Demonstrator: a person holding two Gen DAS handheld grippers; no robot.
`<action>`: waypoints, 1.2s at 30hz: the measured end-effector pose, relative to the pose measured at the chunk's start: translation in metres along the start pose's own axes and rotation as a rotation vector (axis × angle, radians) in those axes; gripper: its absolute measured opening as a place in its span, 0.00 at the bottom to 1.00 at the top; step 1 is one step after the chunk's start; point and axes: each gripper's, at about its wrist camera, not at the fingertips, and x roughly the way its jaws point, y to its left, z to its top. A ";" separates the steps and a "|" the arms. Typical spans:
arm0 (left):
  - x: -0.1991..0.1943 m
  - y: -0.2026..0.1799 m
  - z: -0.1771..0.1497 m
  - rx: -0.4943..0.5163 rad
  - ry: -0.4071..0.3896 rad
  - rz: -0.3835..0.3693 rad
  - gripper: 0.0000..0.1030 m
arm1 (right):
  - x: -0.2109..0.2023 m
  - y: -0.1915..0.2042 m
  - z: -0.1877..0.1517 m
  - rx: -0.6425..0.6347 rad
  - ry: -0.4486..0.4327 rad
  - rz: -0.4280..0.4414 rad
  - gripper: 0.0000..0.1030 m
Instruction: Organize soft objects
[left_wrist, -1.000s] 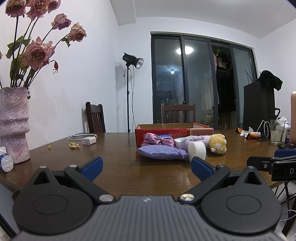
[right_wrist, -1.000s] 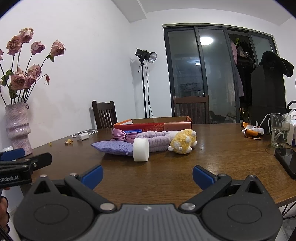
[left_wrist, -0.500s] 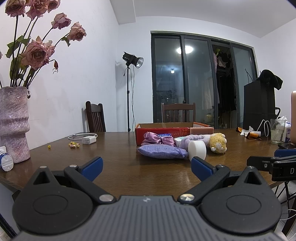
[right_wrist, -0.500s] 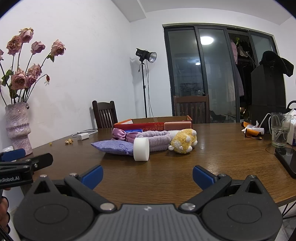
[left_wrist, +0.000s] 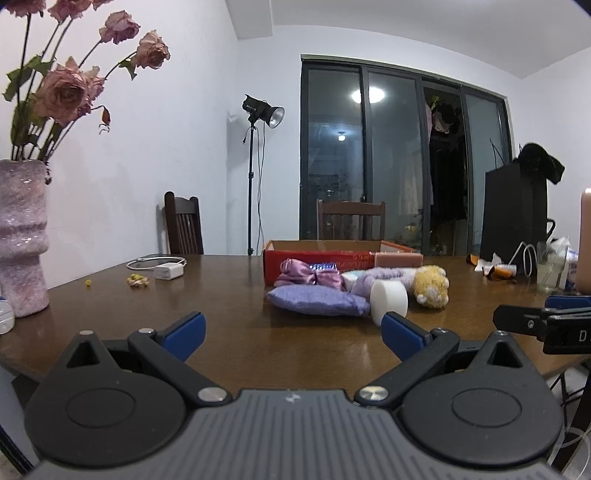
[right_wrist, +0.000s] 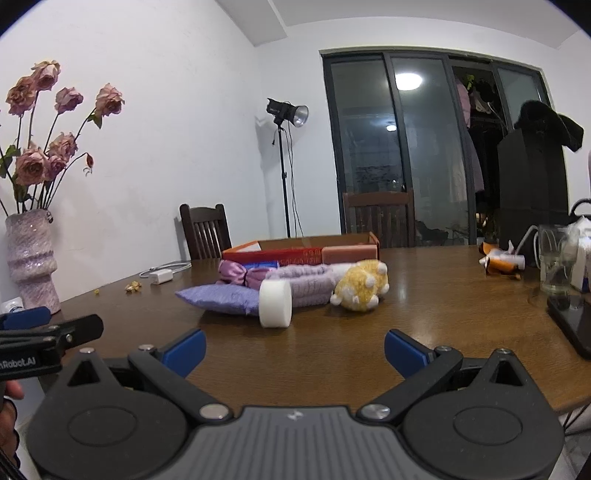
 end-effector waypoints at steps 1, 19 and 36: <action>0.006 0.001 0.003 -0.001 0.000 0.003 1.00 | 0.004 -0.001 0.004 -0.016 -0.007 -0.005 1.00; 0.197 0.046 0.041 -0.116 0.264 -0.057 0.86 | 0.163 -0.005 0.044 0.176 0.214 0.234 0.39; 0.219 0.071 0.020 -0.271 0.419 -0.197 0.07 | 0.171 0.048 0.053 0.032 0.099 0.201 0.55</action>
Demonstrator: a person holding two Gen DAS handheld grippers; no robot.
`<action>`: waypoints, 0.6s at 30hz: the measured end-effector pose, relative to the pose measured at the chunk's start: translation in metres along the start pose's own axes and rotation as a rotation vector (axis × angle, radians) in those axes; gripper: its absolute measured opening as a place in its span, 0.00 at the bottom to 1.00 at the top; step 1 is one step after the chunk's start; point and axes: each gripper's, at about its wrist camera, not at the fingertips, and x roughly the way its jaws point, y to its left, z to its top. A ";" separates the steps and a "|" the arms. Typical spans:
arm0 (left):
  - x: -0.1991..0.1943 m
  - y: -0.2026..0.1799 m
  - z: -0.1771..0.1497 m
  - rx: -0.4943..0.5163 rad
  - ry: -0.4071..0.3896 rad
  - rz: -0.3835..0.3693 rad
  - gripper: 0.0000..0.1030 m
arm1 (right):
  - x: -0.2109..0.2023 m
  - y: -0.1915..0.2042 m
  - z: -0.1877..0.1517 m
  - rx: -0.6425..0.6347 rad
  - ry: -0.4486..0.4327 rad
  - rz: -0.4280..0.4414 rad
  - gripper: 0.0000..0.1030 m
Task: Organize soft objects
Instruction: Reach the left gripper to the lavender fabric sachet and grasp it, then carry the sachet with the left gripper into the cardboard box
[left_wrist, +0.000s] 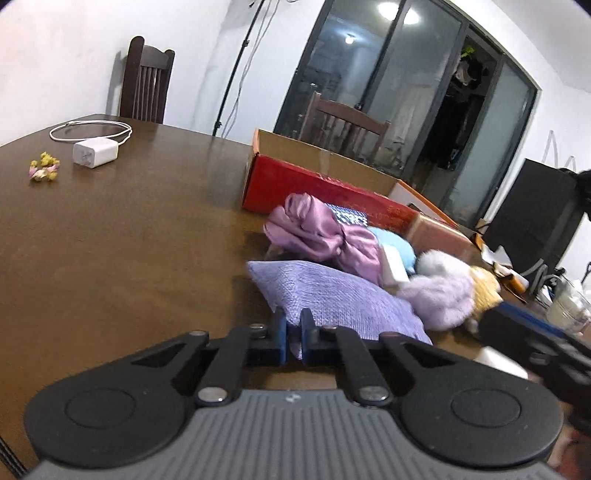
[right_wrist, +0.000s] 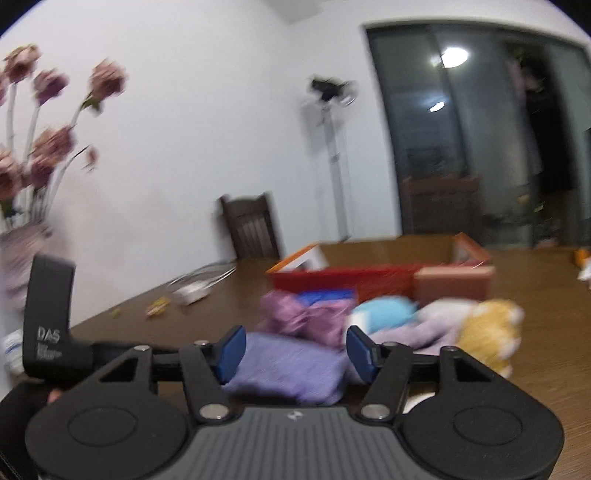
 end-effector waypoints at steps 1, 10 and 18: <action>-0.007 0.000 -0.004 0.003 -0.003 -0.002 0.06 | 0.002 -0.001 -0.001 0.011 0.017 0.006 0.55; -0.089 -0.002 -0.066 0.050 -0.024 -0.105 0.06 | -0.007 -0.001 -0.031 0.102 0.166 0.096 0.62; -0.090 -0.009 -0.078 0.085 -0.028 -0.089 0.07 | -0.026 0.005 -0.049 0.084 0.127 0.054 0.62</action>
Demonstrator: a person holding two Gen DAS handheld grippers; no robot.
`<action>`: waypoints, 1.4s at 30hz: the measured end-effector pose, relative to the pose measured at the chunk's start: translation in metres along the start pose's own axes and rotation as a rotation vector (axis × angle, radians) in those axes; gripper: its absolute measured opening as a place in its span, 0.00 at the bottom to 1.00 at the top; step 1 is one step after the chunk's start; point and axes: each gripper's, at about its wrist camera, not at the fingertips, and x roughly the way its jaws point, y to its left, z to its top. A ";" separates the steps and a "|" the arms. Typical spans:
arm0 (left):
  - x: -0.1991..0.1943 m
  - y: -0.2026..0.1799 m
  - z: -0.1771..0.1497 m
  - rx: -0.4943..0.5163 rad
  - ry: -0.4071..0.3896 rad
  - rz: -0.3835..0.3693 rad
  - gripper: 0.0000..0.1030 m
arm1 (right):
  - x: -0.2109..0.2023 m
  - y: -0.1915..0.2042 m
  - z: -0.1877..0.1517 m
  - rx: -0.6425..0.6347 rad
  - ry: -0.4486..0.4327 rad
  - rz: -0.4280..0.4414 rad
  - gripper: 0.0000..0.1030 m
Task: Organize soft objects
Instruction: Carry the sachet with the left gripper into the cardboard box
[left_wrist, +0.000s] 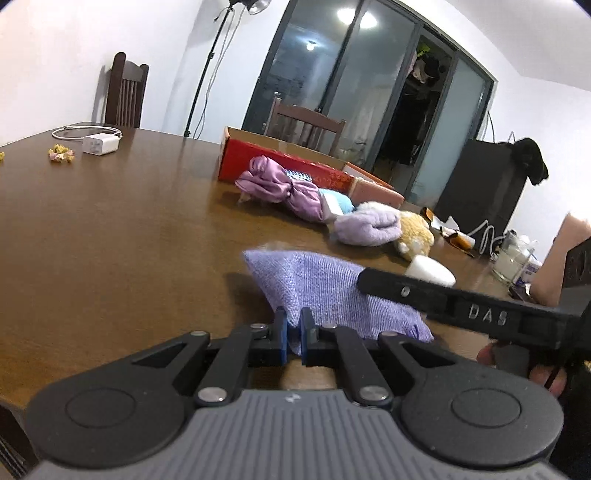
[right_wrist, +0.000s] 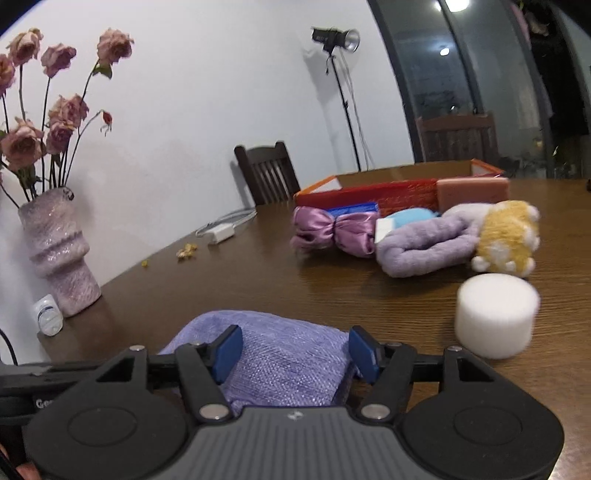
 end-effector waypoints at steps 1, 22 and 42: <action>-0.001 0.000 -0.002 0.008 -0.002 0.005 0.09 | -0.002 -0.002 -0.001 0.004 -0.003 -0.008 0.62; 0.010 -0.022 0.035 0.046 -0.135 0.011 0.06 | -0.005 -0.010 0.023 -0.103 -0.059 -0.013 0.03; 0.200 0.004 0.275 -0.096 -0.144 -0.077 0.06 | 0.158 -0.104 0.265 -0.099 0.014 -0.004 0.03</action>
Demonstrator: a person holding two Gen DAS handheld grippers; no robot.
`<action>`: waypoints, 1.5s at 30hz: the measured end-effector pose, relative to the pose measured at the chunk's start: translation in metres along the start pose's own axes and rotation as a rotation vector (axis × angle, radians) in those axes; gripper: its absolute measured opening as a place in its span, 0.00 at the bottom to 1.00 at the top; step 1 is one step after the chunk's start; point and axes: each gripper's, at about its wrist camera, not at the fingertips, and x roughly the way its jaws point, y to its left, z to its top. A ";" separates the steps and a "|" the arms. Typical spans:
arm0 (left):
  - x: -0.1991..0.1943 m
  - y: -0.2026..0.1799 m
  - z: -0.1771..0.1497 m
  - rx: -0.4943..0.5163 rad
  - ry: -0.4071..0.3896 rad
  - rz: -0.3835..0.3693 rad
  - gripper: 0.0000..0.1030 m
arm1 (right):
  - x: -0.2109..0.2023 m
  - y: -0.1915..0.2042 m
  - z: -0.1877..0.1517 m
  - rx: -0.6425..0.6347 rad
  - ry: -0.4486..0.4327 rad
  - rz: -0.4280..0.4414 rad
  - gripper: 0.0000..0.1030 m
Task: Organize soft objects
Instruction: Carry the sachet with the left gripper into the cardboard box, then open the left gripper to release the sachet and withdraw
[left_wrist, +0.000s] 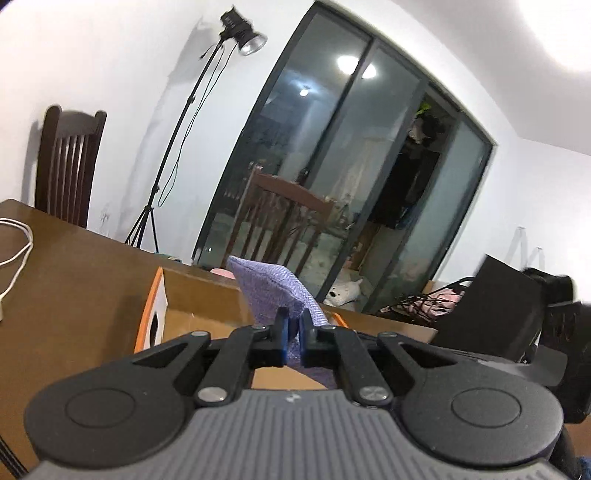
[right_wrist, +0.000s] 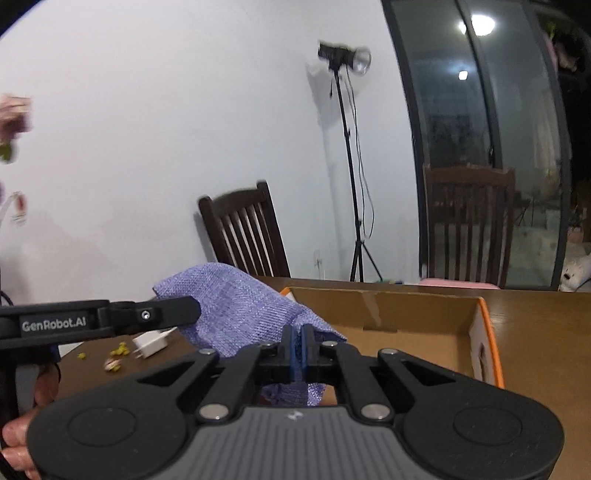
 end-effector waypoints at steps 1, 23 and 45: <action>0.021 0.008 0.006 -0.011 0.009 0.018 0.06 | 0.021 -0.008 0.010 0.006 0.021 -0.002 0.03; 0.156 0.088 0.026 -0.028 0.253 0.244 0.41 | 0.229 -0.078 0.047 0.111 0.334 -0.037 0.26; -0.109 -0.101 0.031 0.308 -0.029 0.232 0.66 | -0.127 -0.024 0.090 -0.069 -0.055 -0.115 0.59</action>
